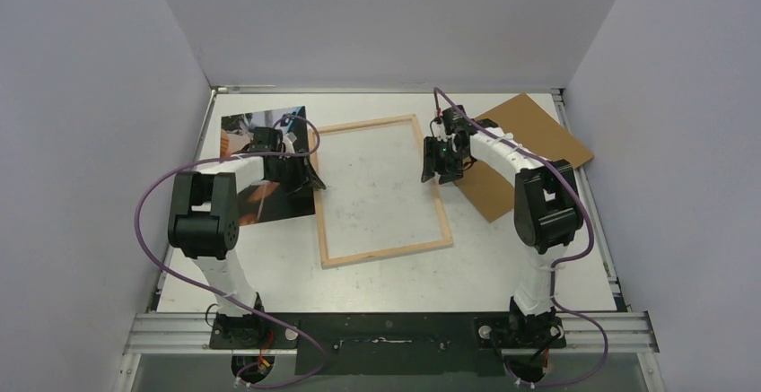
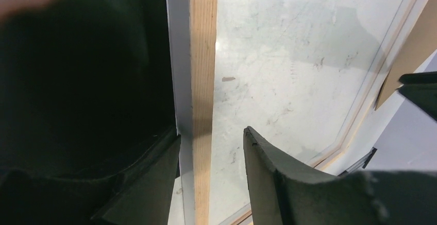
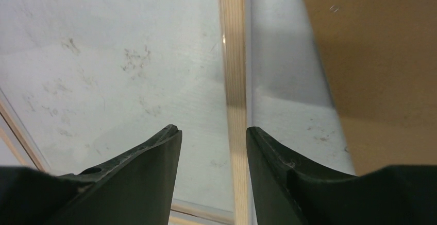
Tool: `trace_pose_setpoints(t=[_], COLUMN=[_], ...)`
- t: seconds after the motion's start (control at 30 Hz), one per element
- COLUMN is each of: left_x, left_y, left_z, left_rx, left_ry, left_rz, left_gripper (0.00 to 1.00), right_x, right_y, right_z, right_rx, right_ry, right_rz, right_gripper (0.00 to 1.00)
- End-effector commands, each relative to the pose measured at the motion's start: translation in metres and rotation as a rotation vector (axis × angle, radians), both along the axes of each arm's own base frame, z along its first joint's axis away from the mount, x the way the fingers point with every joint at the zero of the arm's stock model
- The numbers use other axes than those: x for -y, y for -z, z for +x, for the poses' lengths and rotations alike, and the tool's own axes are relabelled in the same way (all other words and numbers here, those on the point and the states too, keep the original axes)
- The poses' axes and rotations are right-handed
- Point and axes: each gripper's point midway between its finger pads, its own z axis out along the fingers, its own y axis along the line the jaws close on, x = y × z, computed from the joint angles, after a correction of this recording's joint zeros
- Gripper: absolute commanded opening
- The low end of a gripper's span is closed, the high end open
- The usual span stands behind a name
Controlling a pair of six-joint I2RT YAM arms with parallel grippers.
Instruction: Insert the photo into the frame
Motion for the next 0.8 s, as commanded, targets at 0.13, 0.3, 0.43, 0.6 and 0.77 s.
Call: trace_pose_setpoints(t=[0.13, 0.3, 0.43, 0.6, 0.77], left_x=[-0.022, -0.025, -0.025, -0.026, -0.026], left_y=[-0.032, -0.029, -0.022, -0.015, -0.006], left_z=[0.046, 0.065, 0.074, 0.080, 0.081], left_rx=[0.102, 0.101, 0.082, 0.063, 0.045], left_ry=[-0.004, -0.031, -0.046, -0.049, -0.051], left_rz=[0.081, 0.076, 0.073, 0.074, 0.075], left_gripper=[0.50, 0.53, 0.53, 0.53, 0.53], right_x=[-0.005, -0.015, -0.018, -0.015, -0.012], right_y=[-0.044, -0.042, -0.033, -0.025, -0.016], right_z=[0.102, 0.151, 0.175, 0.194, 0.201], right_rx=[0.313, 0.409, 0.448, 0.485, 0.496], right_ry=[0.140, 0.175, 0.195, 0.221, 0.230], right_rz=[-0.014, 0.010, 0.007, -0.014, -0.040], right_gripper=[0.48, 0.45, 0.31, 0.22, 0.21])
